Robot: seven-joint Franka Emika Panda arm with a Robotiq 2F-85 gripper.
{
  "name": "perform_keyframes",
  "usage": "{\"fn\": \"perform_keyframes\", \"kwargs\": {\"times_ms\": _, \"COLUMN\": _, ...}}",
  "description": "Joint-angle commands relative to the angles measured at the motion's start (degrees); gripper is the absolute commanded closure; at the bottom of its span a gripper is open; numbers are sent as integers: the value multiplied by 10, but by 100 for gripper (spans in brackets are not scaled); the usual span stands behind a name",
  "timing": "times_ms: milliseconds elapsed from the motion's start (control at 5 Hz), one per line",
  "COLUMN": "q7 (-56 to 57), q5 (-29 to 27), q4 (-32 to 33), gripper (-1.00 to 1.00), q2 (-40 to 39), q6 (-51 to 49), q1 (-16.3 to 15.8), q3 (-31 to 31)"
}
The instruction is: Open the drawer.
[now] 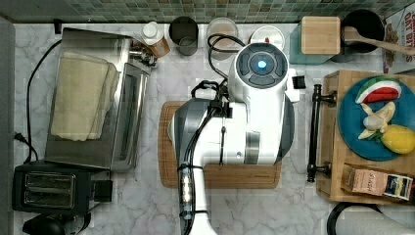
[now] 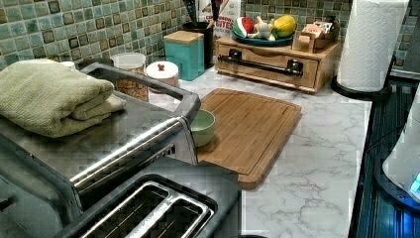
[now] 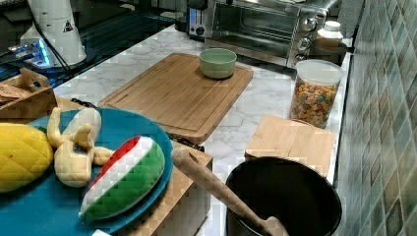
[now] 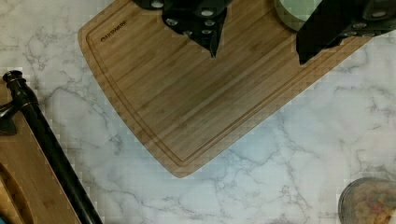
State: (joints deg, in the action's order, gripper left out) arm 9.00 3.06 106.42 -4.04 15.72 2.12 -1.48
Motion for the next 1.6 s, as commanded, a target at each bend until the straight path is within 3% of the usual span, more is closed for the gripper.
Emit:
{"fn": "perform_keyframes", "kwargs": {"times_ms": 200, "q7": 1, "q5": 1, "q4": 6, "gripper": -100, "q2": 0, "q6": 0, "q1": 2, "q3": -2}}
{"fn": "perform_keyframes", "kwargs": {"times_ms": 400, "q7": 99, "q5": 9, "q4": 30, "gripper": -100, "q2": -1, "q6": 29, "q1": 45, "q3": 14}}
{"fn": "perform_keyframes", "kwargs": {"times_ms": 600, "q7": 200, "q5": 25, "q4": 75, "gripper": -100, "q2": 8, "q6": 96, "q1": 58, "q3": -15}}
{"fn": "perform_keyframes", "kwargs": {"times_ms": 1000, "q7": 383, "q5": 26, "q4": 73, "gripper": -100, "q2": -34, "q6": 169, "q1": 83, "q3": -72}}
{"fn": "perform_keyframes", "kwargs": {"times_ms": 1400, "q7": 455, "q5": 46, "q4": 114, "gripper": -100, "q2": -63, "q6": 284, "q1": 87, "q3": -109}}
{"fn": "perform_keyframes", "kwargs": {"times_ms": 1600, "q7": 449, "q5": 48, "q4": 115, "gripper": -100, "q2": -74, "q6": 283, "q1": 96, "q3": -103}}
